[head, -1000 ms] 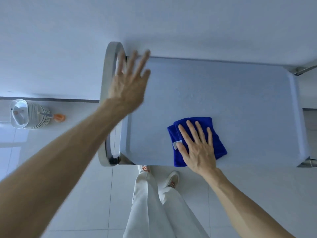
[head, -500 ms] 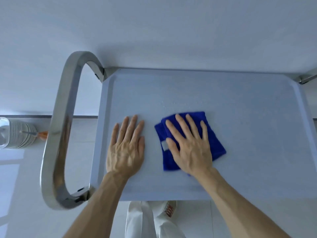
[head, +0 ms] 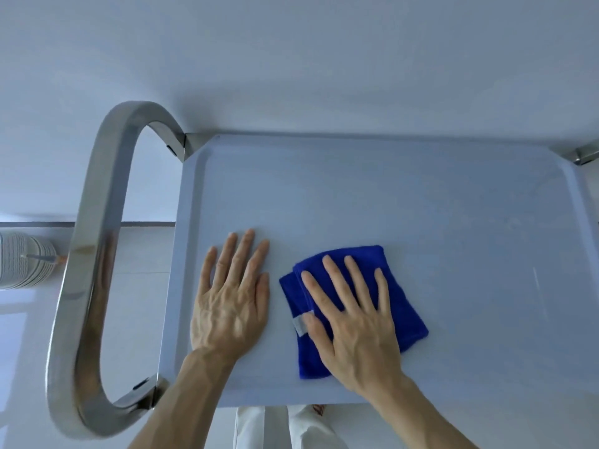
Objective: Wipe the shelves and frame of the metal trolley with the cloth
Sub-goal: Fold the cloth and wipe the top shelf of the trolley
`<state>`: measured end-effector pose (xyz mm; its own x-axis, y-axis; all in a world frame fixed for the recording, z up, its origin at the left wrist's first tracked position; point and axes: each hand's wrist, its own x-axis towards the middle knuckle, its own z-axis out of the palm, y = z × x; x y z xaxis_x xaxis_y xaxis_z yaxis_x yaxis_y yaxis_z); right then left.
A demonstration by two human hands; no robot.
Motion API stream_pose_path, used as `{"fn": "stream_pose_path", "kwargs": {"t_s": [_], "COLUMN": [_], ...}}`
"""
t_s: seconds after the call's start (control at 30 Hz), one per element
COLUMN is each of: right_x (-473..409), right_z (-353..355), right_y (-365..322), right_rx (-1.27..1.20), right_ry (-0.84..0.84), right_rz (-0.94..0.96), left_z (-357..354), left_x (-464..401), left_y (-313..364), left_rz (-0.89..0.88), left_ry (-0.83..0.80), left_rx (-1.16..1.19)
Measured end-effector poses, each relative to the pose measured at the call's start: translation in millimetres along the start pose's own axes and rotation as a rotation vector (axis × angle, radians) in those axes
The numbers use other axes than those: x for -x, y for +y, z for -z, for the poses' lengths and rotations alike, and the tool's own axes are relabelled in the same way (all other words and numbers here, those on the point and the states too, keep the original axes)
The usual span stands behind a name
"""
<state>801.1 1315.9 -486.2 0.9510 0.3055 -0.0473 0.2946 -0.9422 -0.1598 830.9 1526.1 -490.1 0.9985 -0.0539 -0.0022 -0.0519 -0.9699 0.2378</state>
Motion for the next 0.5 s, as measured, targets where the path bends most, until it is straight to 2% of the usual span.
{"fn": "stream_pose_path", "kwargs": {"t_s": [0.13,0.27,0.37,0.5], "right_x": [-31,-116,-174,-185], "right_z": [4,8,12,13], "right_y": [10,21,25,25], "right_rx": [0.0,0.014,0.002,0.01], "right_ry": [0.02,0.085,0.069,0.045], "right_rz": [0.021,-0.068,-0.123,-0.124], "left_z": [-1,-1,-1,-1], "left_x": [-3,-3,-4,-3], "left_y": [3,4,4,4], "left_rz": [-0.004,-0.008,0.0,-0.005], "left_ry": [-0.003,0.014,0.007,-0.005], "left_rx": [0.004,0.012,0.003,0.0]}}
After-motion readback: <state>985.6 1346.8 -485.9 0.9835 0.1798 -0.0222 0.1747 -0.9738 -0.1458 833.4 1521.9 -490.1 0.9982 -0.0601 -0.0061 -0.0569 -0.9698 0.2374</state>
